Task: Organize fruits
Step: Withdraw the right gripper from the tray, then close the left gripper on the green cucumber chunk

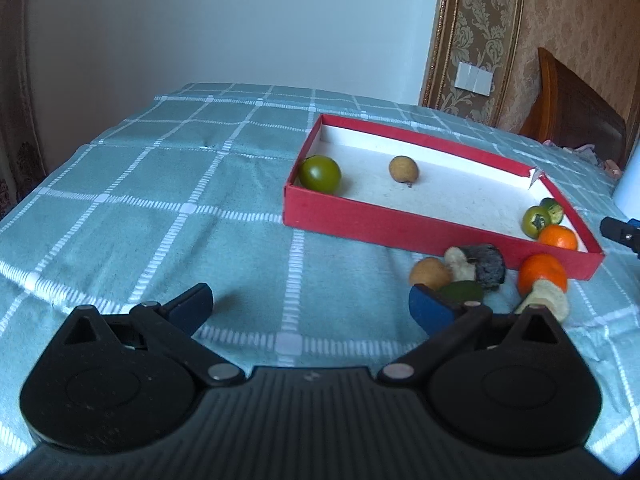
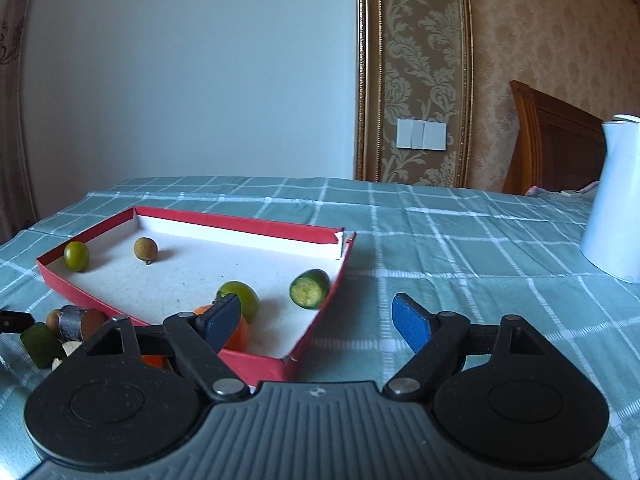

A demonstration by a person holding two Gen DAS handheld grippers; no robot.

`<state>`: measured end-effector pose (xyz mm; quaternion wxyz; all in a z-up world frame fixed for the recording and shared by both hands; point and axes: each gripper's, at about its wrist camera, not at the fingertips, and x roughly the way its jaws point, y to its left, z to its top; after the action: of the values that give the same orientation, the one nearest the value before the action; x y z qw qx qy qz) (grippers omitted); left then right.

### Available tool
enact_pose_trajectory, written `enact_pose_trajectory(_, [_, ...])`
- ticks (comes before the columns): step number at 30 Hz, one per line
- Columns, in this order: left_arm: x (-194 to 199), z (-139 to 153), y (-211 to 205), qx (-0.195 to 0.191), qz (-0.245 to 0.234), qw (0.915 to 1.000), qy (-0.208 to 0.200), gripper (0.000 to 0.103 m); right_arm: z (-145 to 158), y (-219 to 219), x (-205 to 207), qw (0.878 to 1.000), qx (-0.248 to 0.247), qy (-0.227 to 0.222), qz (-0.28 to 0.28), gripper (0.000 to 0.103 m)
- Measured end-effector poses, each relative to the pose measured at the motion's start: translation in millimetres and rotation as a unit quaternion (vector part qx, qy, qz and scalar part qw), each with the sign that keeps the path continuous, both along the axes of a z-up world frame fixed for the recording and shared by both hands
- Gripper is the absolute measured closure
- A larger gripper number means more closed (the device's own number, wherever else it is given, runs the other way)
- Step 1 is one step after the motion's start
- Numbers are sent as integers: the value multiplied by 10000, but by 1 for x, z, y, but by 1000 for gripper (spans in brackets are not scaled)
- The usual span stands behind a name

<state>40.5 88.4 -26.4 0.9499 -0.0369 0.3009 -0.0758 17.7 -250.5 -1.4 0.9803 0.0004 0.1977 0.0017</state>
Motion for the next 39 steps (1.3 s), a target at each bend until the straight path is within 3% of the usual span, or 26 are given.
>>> enact_pose_trajectory(7, [-14,11,-23,85,-176,9995,-229,0,-5,1,-4,9999,-57,126,41,20])
enact_pose_trajectory(11, [-23,17,-23,-181,-289,9989,-315,0,-10,1,-13,9998,-114,157,48,20])
enact_pose_trajectory(19, [-28,16,-49,-35,-885,9959,-171,3,-12,3,-15,9997,-160,204,49,20])
enact_pose_trajectory(21, [-26,12,-56,13,-1040,9946,-34,15,-13,3,-13,9995,-176,251,44,20])
enact_pose_trajectory(28, [-20,0,-74,349,-1281,9911,77,31,-13,4,-14,9996,-161,222,37,20])
enact_pose_trajectory(30, [-21,0,-78,486,-1337,9898,32,48,-13,4,-14,9996,-157,228,31,20])
enact_pose_trajectory(33, [-23,0,-80,497,-1441,9883,-1,60,-13,3,-14,9996,-167,248,11,20])
enact_pose_trajectory(39, [-27,-1,-84,552,-1563,9861,-118,72,-14,3,-13,9995,-163,258,0,20])
